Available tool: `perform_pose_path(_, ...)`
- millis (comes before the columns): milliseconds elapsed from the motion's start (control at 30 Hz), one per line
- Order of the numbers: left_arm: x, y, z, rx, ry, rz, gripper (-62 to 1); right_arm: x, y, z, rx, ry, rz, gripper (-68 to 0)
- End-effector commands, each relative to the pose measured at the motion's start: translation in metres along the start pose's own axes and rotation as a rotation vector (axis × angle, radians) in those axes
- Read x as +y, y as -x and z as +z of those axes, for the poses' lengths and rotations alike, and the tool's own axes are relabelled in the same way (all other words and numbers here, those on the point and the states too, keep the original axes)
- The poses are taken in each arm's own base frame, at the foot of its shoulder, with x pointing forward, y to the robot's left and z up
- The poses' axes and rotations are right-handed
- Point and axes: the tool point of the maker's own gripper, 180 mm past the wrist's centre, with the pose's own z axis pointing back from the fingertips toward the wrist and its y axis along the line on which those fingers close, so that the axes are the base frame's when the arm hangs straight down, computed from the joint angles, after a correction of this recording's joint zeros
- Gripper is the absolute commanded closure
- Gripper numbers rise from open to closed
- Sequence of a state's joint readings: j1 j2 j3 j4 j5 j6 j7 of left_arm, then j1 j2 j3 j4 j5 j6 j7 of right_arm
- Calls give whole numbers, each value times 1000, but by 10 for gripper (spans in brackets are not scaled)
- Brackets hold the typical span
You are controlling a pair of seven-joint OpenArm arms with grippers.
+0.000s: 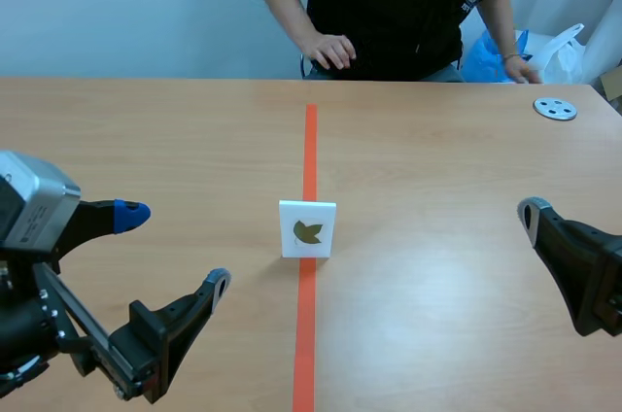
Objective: Sort the leaf by its shape. The table is split by an orange tape line. A compound leaf with several leaflets goes to the left side, a simple leaf with one blade goes to the right side. Return to the home posture when a red brick is placed on the table.
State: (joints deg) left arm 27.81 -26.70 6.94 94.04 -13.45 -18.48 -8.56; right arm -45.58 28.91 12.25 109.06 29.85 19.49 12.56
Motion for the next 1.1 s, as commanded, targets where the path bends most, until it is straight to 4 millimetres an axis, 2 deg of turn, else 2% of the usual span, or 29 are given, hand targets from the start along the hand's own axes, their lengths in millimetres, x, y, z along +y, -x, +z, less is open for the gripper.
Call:
perform_pose_path(0, 2, -9, -5, -52, 20, 1, -623, -1, -7, -2, -27, -1, 3, -679)
perform_pose_path(200, 21, -1, -19, -80, 74, 9, -623, -1, -8, -2, -30, 2, 1, -679)
perform_pose_path(333, 24, 5, -33, -88, 110, 7, -623, -2, -8, -2, -32, 3, 1, -679)
perform_pose_path(633, 9, 11, -72, -121, 216, -69, -623, -2, -9, -2, -36, 7, -3, -679)
perform_pose_path(867, 3, 19, -112, -103, 243, -69, -623, -2, -7, -1, -45, 34, -35, -679)
perform_pose_path(1067, -10, 28, -134, -99, 262, -92, -623, -2, -7, -1, -48, 34, -35, -679)
